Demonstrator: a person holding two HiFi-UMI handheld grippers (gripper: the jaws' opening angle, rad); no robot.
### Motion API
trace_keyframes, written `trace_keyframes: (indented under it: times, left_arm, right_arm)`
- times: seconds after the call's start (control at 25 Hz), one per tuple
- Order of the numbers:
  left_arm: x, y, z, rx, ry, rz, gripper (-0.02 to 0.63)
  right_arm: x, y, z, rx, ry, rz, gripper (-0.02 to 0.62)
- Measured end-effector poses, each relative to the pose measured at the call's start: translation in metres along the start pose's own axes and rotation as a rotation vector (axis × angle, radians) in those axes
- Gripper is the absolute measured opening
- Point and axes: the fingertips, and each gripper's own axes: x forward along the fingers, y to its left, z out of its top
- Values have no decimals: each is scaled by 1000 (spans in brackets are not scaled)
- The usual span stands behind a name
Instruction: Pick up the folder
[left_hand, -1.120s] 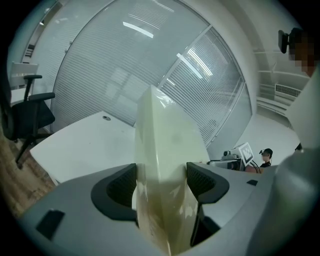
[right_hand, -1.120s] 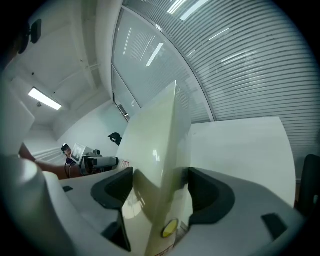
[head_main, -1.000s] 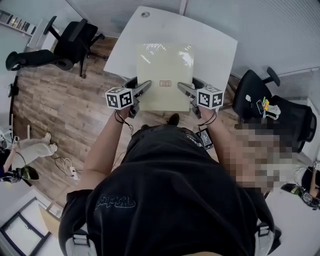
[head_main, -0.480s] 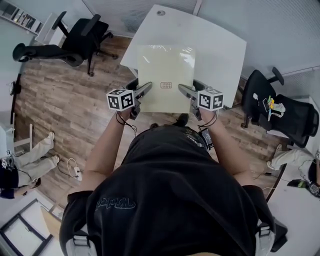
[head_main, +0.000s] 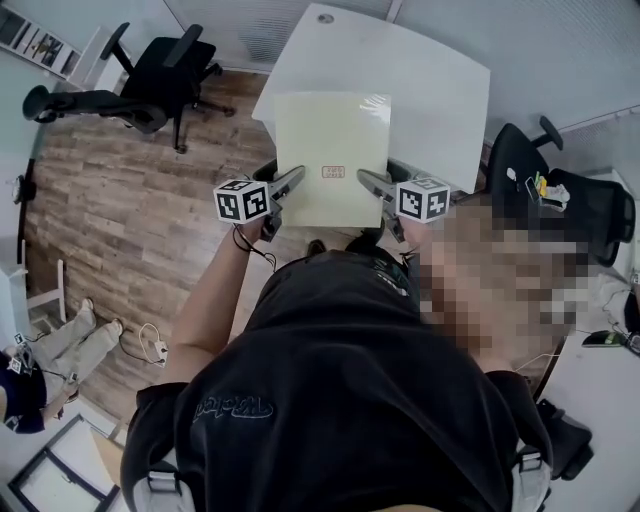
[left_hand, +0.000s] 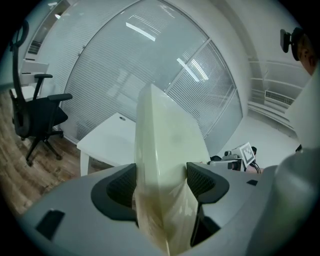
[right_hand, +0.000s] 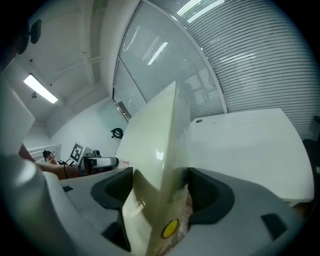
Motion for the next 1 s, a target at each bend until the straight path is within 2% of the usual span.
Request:
trace_keyframes:
  times: [0.32, 0.68, 1.0]
  left_arm:
    - [-6, -18, -14, 13, 5, -38, 328]
    - [-6, -34, -25, 24, 5, -34, 328]
    - [1, -68, -35, 29, 7, -24, 328]
  right_arm:
    - [-23, 7, -16, 10, -8, -40, 337]
    - [-41, 6, -28, 13, -15, -41, 337]
    - [-74, -3, -34, 14, -29, -31, 337]
